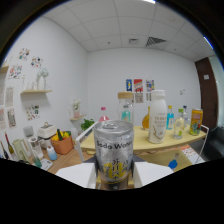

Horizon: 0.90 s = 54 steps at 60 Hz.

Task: Make me a cup of Mojito.

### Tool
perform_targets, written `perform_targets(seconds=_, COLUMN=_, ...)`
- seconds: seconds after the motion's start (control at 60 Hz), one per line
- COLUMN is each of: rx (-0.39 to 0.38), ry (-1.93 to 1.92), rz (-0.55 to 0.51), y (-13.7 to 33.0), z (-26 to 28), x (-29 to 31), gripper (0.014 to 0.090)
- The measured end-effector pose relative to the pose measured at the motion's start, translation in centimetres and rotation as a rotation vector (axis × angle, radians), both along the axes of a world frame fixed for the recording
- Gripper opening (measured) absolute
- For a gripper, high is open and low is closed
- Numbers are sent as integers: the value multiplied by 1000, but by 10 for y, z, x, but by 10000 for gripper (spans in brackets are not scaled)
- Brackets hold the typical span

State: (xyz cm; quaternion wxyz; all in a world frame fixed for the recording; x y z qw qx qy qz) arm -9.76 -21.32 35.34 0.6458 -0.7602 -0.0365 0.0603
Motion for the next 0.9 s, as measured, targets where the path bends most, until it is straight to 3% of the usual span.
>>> perform_targets(seconds=0.25, rx=-118, ry=3, rz=-25, y=-4, z=-119, x=37, gripper=509)
perform_targets(seconds=0.433, rx=-150, ry=23, rz=-3, y=-6, z=-170, x=39, gripper=511)
perform_targets(seconds=0.583, rx=-171, ry=228, rz=-23, y=-4, z=-178, x=42, gripper=510)
perform_targets(seconds=0.9, rx=-172, ry=1037, rz=-51, y=2, z=-138, x=44, gripper=510)
